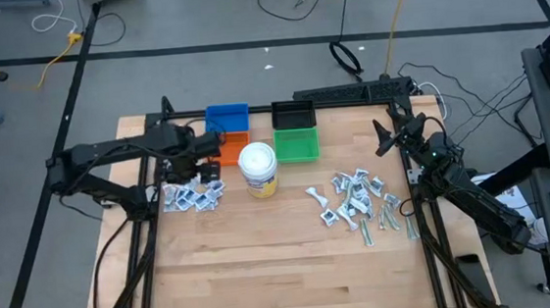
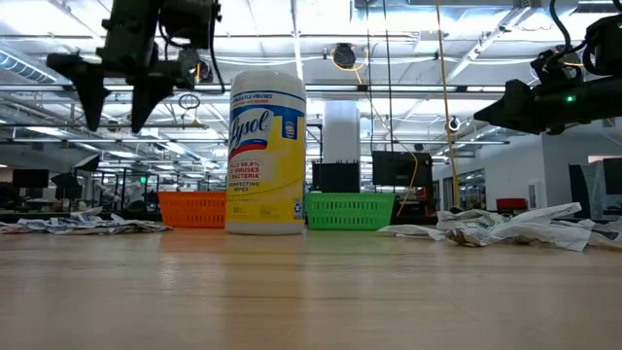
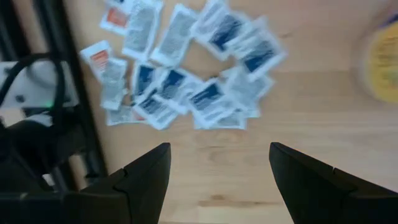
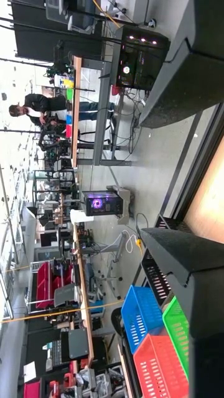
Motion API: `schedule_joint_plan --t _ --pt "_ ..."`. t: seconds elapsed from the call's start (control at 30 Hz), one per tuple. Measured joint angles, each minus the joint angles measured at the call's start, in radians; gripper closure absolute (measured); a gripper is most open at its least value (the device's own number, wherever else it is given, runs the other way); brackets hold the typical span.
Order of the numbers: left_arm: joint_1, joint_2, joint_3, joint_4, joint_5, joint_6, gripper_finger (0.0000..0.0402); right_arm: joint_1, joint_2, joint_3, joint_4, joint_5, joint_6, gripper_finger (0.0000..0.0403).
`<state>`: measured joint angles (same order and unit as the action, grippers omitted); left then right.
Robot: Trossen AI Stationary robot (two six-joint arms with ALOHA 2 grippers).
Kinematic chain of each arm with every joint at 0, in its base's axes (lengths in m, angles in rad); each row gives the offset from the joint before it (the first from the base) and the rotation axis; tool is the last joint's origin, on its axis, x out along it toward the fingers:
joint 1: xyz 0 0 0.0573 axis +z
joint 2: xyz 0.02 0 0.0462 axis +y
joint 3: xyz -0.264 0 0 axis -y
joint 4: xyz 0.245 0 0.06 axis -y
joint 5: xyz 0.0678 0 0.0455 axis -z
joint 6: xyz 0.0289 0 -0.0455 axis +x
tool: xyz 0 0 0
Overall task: Pick & Place First Aid Supplies
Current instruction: Put the blue alcohol pad into the blue bin
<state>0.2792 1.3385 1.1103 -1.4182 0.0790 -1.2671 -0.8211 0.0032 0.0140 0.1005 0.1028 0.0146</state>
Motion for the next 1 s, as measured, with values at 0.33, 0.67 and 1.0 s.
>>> schedule_joint_plan --t 0.33,0.67,1.0 --pt "-0.001 -0.001 -0.184 0.208 0.010 -0.055 0.0128 0.000 0.000 0.000 0.000 0.000 0.000 0.0132" --pt "0.000 0.067 -0.252 0.306 -0.017 -0.075 0.0128 0.000 0.000 0.000 0.000 0.000 0.000 0.0129" --pt "0.000 0.157 -0.264 0.387 -0.038 -0.078 0.0128 0.000 0.000 0.000 0.000 0.000 0.000 0.0132"
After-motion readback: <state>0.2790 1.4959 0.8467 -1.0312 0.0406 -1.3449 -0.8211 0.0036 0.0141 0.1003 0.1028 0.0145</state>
